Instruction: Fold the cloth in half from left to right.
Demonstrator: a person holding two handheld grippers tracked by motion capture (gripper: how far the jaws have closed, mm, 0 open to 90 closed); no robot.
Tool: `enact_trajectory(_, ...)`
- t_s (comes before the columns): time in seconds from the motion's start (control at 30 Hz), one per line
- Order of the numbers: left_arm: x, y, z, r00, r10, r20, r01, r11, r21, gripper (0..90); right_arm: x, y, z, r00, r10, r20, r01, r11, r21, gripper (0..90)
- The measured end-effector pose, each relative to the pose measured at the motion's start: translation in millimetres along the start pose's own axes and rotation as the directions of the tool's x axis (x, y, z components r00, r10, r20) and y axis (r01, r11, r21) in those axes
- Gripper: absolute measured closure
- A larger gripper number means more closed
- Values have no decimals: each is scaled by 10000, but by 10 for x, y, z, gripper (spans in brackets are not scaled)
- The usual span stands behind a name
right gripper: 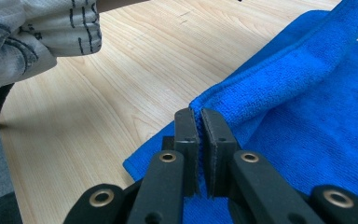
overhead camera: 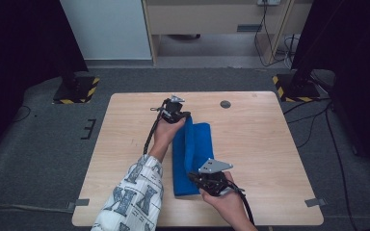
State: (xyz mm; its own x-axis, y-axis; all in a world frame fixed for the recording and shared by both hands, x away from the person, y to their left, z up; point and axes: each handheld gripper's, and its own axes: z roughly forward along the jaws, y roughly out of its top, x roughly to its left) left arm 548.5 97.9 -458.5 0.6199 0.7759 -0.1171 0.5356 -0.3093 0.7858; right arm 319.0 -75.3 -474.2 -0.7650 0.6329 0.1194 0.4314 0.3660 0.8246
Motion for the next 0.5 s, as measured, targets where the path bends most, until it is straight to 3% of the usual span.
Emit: enact_trajectory(0.5,-156,32,135,9998,47,170,-48,10000,36,894,-79,-103,-120,9998,134,141,-135,9999,43,857)
